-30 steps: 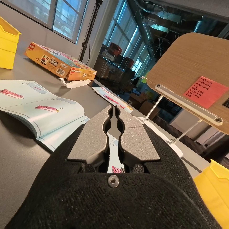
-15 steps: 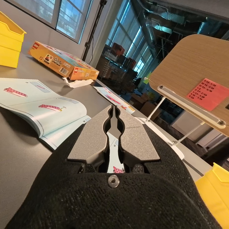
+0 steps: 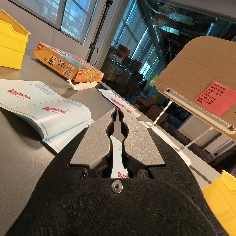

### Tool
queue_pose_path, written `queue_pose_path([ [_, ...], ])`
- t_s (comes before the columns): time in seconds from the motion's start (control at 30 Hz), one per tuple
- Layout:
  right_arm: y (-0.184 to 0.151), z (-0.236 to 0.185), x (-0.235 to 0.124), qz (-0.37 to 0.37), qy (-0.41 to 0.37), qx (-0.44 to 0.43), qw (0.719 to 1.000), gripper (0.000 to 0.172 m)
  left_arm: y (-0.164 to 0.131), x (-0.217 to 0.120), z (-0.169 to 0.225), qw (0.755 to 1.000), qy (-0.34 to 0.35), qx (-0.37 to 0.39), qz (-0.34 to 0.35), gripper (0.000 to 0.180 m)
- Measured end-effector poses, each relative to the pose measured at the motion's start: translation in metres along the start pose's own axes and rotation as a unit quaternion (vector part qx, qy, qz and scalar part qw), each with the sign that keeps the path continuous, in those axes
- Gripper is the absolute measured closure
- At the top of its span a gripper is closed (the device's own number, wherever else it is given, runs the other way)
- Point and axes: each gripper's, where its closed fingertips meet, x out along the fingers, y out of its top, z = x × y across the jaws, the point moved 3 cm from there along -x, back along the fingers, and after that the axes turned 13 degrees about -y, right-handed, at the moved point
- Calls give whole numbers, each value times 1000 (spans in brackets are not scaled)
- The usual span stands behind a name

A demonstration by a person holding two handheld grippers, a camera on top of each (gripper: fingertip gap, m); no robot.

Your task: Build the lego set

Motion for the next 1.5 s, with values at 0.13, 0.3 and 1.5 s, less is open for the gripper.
queue_pose_path([
  [0.13,0,-1,0,0,2,-1,1000,172,0,0,-1,1000,-6,-17,0,173],
  [0.3,0,-2,0,0,5,-2,1000,172,-4,-5,-3,1000,10,-29,2,176],
  [1.5,0,-5,1,1,12,-8,1000,172,-11,-5,-5,998,16,-52,-12,174],
])
